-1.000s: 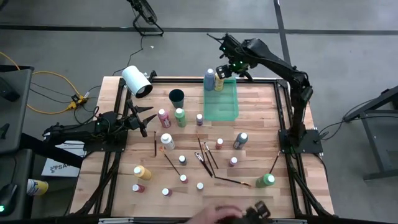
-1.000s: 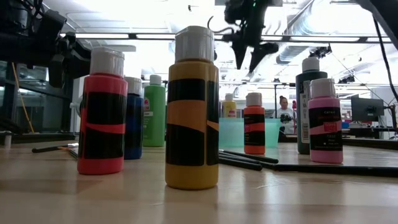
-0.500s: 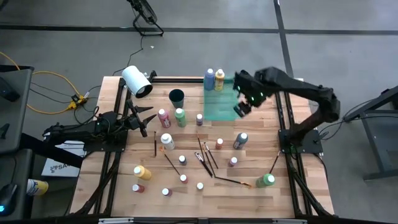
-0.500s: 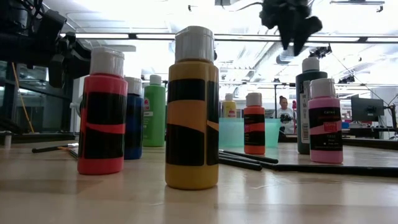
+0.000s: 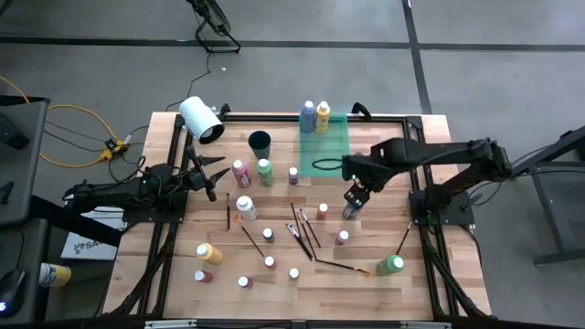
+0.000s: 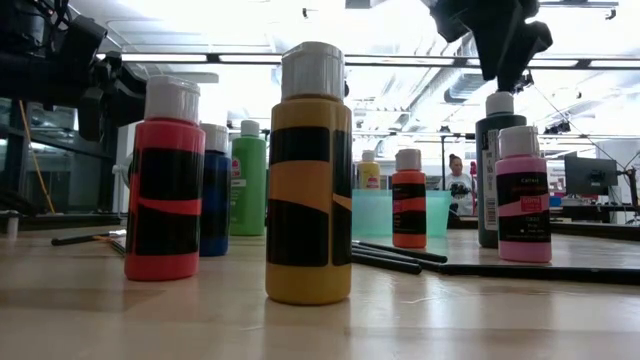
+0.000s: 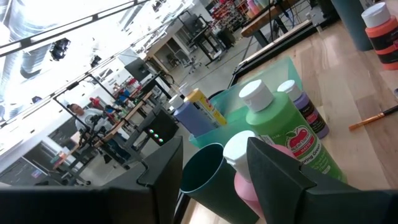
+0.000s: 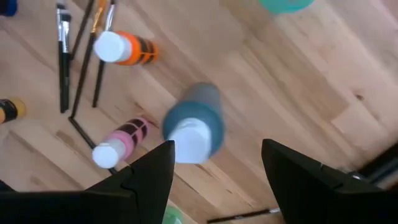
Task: Pick & Place Paint Supplies
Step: Put the blue big paint bottle into the green bin
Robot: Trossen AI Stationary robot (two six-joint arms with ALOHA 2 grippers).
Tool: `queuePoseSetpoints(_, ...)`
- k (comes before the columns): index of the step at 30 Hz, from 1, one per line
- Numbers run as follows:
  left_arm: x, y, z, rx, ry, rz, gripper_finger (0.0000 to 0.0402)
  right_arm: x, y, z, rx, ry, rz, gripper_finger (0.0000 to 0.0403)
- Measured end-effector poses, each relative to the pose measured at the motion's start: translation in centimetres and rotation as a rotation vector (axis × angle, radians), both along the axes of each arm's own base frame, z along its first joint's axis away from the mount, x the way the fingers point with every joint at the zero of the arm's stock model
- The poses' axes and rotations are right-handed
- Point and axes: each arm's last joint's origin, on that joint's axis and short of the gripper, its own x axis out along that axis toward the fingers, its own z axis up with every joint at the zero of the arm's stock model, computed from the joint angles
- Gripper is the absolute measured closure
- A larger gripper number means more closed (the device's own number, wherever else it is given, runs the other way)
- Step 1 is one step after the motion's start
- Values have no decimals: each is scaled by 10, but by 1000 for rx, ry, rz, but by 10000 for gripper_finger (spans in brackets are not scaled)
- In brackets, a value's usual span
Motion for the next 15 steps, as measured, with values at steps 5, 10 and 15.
queuePoseSetpoints(5,0,0,0,0,0,0,229,2,11,-10,3,7,2,168)
queuePoseSetpoints(10,0,0,0,0,0,0,229,6,15,-22,7,-25,7,169)
queuePoseSetpoints(15,0,0,0,0,0,0,229,6,16,-29,9,-19,-22,169)
